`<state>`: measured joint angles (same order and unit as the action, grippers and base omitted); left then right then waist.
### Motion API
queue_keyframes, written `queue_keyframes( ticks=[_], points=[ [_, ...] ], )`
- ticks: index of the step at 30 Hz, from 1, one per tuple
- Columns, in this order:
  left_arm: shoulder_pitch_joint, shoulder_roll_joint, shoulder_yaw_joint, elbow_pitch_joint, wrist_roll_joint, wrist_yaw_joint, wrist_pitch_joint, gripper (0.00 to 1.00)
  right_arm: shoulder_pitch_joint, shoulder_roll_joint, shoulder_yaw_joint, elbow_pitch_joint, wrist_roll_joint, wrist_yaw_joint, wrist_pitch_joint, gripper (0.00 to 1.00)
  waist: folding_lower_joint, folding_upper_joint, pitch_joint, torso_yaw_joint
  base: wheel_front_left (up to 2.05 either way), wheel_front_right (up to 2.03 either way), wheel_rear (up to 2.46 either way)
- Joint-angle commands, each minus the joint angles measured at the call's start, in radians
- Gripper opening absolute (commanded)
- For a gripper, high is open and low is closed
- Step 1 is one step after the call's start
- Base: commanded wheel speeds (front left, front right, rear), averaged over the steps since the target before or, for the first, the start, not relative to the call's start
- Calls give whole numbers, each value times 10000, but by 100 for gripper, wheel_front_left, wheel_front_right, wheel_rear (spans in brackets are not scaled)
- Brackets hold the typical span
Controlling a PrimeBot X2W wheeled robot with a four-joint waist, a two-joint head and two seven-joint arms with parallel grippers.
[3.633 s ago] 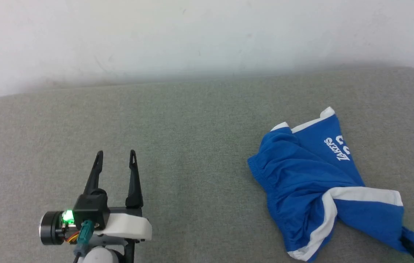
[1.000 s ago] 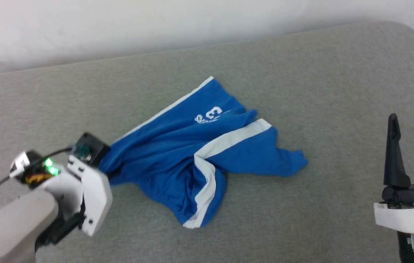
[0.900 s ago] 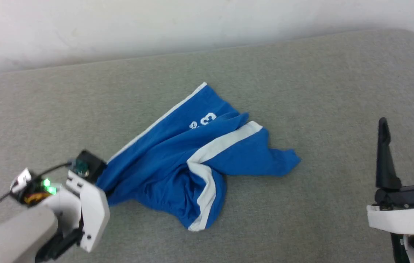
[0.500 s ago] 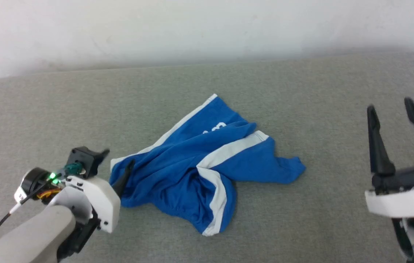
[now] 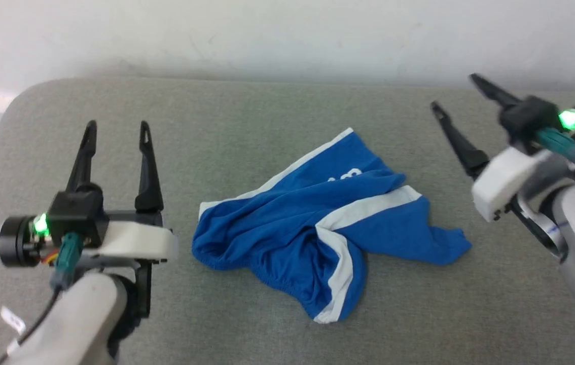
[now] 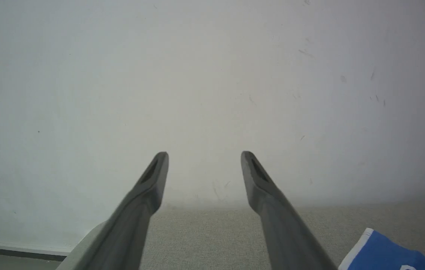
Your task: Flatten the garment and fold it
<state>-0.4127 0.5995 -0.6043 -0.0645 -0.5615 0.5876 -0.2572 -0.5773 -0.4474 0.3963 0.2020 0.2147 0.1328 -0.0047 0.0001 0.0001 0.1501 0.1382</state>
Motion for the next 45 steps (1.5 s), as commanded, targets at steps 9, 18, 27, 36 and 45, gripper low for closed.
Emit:
queue_keyframes(
  ticks=[9,18,27,36,45],
  points=[
    [1851,-2205,2216,-324,2263,-578,-44,100,-3059,-1296,4269,1555,4185,-21,5152,100,-1,-1,1015,1016,0,0,0],
    [2076,-3983,3584,102,3480,-2044,-44,100,-4064,-1096,6050,3522,5359,-21,6268,100,-1,-1,1804,1762,0,0,0],
    [2177,-4833,4609,436,4252,-3112,-45,100,-3683,-1054,7540,4192,6264,-21,5391,0,-1,-1,1757,1570,0,0,0],
    [2598,-5067,5283,619,4714,-3683,-45,100,-3598,-2177,7397,3118,7085,-21,2078,0,-1,-1,717,714,0,0,0],
    [3233,-5112,5645,691,4971,-4065,-45,100,-1087,-4245,6983,1506,7343,-21,871,0,-1,-1,-64,21,0,0,0]
  ],
)
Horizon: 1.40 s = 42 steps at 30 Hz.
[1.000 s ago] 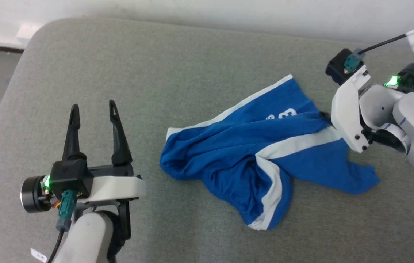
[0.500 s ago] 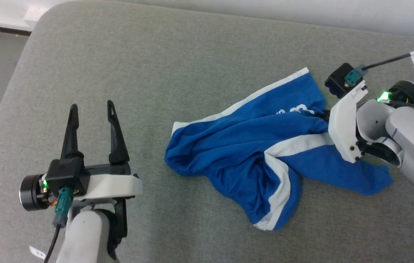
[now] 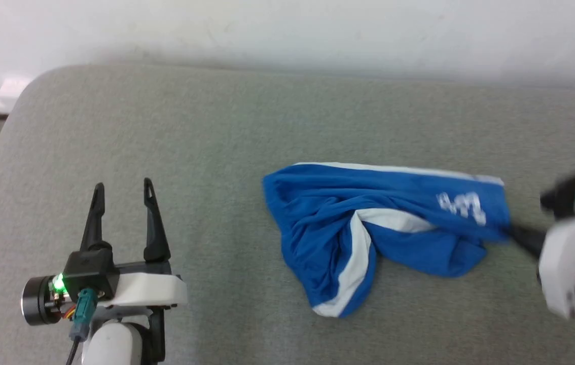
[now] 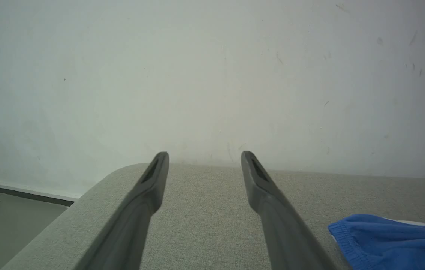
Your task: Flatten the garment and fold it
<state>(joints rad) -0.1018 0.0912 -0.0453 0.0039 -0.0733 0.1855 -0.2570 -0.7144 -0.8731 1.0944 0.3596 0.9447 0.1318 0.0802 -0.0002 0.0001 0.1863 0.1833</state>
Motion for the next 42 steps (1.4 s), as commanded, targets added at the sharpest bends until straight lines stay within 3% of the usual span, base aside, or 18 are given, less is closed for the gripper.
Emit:
queue_keyframes(
  ticks=[1,5,6,7,8,14,18,21,24,31,35,36,42],
  points=[
    [149,-36,72,16,107,-81,-47,100,696,-133,-32,-194,25,-11,39,0,2,-1,-467,-464,0,0,0],
    [167,4,112,73,196,-285,-47,100,2185,-203,-423,-479,169,-11,85,0,2,-1,-577,-666,0,0,0],
    [103,60,128,114,215,-364,-47,100,2415,-153,-589,-445,93,-11,50,9,2,-1,-586,-710,0,0,0],
    [-11,140,129,168,249,-459,-47,100,2575,-90,-819,-364,-64,-11,-59,78,2,-1,-596,-747,0,0,0],
    [-162,234,121,252,277,-570,-47,100,2711,7,-1093,-269,-224,-11,-196,100,2,-1,-610,-782,0,0,0],
    [-2072,1027,-185,1590,292,-1703,33,100,3240,530,-3312,-267,-1529,-11,-1340,100,2,-1,-681,-967,0,0,0],
    [-3987,1623,-755,2710,325,-2693,1181,100,3646,1257,-5303,-619,-2849,-11,-2016,100,2,-1,-648,-1295,0,0,0],
    [-5337,1905,-1466,3380,195,-3051,2373,100,4050,2112,-6762,-1094,-4064,-11,-2319,100,2,-1,-486,-1576,0,0,0],
    [-6499,2198,-2596,4017,-146,-3147,3431,100,4484,3056,-8026,-1771,-5227,-11,-2444,100,2,-1,-228,-1867,0,0,0],
    [-8544,3160,-6371,4768,-3140,-3159,6417,100,5191,4950,-9963,-3209,-7135,-11,-2801,100,2,-1,549,-2493,0,0,0],
    [-9438,3651,-8103,4880,-4783,-3160,7986,100,5208,5605,-10194,-3533,-7600,-11,-2947,100,2,-1,1054,-2886,0,0,0],
    [-9438,3651,-8103,4880,-4783,-3160,7986,100,5208,5605,-10194,-3533,-7600,-11,-2947,100,2,-1,1054,-2886,0,0,0],
    [-10355,4013,-10178,5075,-6386,-3161,9533,100,4859,6041,-10025,-3305,-7841,-11,-3100,100,2,-1,1715,-3405,0,0,0]
  ],
)
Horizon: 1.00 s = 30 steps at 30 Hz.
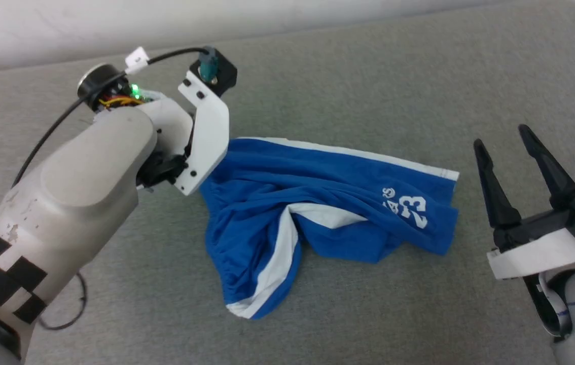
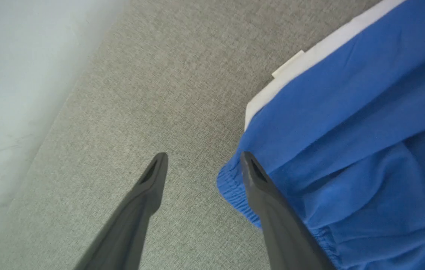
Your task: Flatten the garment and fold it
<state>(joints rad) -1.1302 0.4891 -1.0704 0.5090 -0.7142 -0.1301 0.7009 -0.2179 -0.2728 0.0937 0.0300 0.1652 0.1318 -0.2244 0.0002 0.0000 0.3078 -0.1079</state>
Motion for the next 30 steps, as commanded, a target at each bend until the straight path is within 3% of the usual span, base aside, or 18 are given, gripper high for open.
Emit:
queue_keyframes(
  ticks=[1,6,10,11,12,18,26,30],
  points=[
    [-162,70,-248,94,-158,-4,128,100,-195,80,33,67,-46,-11,-84,100,-2,0,587,-569,0,0,0],
    [-407,377,-1710,205,-767,-5,865,100,-538,166,222,536,-82,-11,-198,100,-2,0,859,-819,0,0,0],
    [-267,631,-2047,-1,-825,-5,1248,100,-818,20,337,820,-109,-11,-253,100,-2,0,872,-830,0,0,0],
    [-237,667,-2065,-86,-868,-5,1219,65,-919,-88,360,861,-127,-11,-259,100,-2,0,842,-795,0,0,0],
    [-238,698,-2075,-148,-916,-5,1085,0,-1032,-218,373,886,-135,-11,-256,100,-2,0,797,-744,0,0,0],
    [-509,830,-2092,-214,-1249,-5,-4,0,-2036,-1549,1195,817,401,-11,901,100,-2,0,377,-316,0,0,0],
    [-621,738,-2096,-403,-1372,-5,-899,0,-4036,-4272,4848,632,3503,-11,6045,100,-2,0,231,300,0,0,0],
    [-669,607,-2097,-539,-1295,-5,-1052,0,-5378,-4816,6581,959,4692,-11,7974,100,-2,0,441,542,0,0,0]
  ],
)
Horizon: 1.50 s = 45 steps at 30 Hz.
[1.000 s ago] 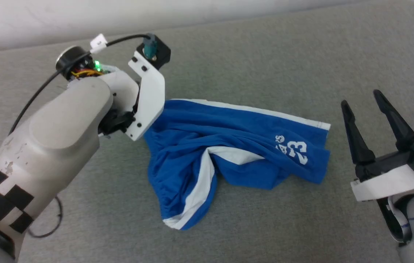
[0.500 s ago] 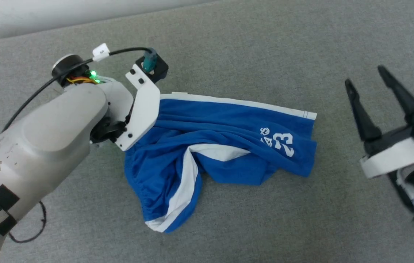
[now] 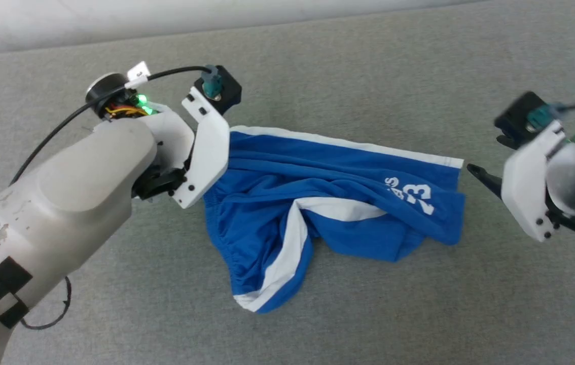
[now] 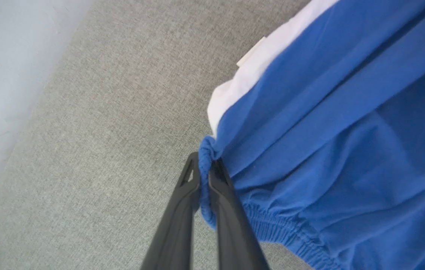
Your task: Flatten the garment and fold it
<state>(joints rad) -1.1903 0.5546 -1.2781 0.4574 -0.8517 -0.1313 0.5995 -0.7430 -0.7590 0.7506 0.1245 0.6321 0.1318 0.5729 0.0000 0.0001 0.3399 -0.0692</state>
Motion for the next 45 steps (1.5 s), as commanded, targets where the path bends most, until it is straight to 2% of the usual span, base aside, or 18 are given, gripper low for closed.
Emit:
queue_keyframes(
  ticks=[1,4,7,12,13,14,19,24,31,37,41,45],
  points=[
    [-83,-100,-20,-43,92,6,-65,0,-435,68,366,230,159,-11,240,100,0,-1,184,210,0,0,0],
    [-192,-281,-20,-68,143,6,-136,0,-1097,402,1239,1060,586,-11,546,100,0,-1,407,409,0,0,0],
    [-297,-424,-21,-64,218,6,-217,0,-1540,674,2172,1958,475,-11,410,100,0,-1,602,585,0,0,0],
    [-244,-574,-21,51,260,6,-381,0,-1532,1135,3618,3056,1095,-11,139,100,0,-1,662,763,0,0,0],
    [-195,-580,-21,81,262,6,-416,0,-1597,1122,3835,3134,1188,-11,-33,44,0,-1,621,774,0,0,0],
    [-143,-575,-21,115,302,6,-482,0,-1684,1105,3970,3193,1283,-11,-291,0,0,-1,552,768,0,0,0],
    [241,-523,-21,345,377,6,-1229,0,-2423,1049,3935,3697,1251,-11,-2101,0,0,-1,-129,666,0,0,0],
    [124,-444,59,783,184,6,-2790,0,-2981,1233,3328,3977,1268,-11,-3941,0,0,-1,-1057,630,0,0,0],
    [-671,-449,572,1230,53,19,-4198,0,-3645,1132,2555,3993,1134,-11,-5113,0,0,-1,-1812,836,0,0,0],
    [-2082,-580,1338,1573,608,655,-5659,0,-4911,1397,1161,4508,345,-11,-6090,0,0,-1,-1546,956,0,0,0],
    [-3174,-836,1700,1875,1011,1074,-6319,0,-6041,1826,240,4925,-539,-11,-6599,0,0,-1,-910,1035,0,0,0],
    [-4051,-1031,2005,2166,1244,1379,-6781,0,-6976,2140,-230,5192,-1258,-11,-6679,0,0,-1,-246,1065,0,0,0]
  ],
)
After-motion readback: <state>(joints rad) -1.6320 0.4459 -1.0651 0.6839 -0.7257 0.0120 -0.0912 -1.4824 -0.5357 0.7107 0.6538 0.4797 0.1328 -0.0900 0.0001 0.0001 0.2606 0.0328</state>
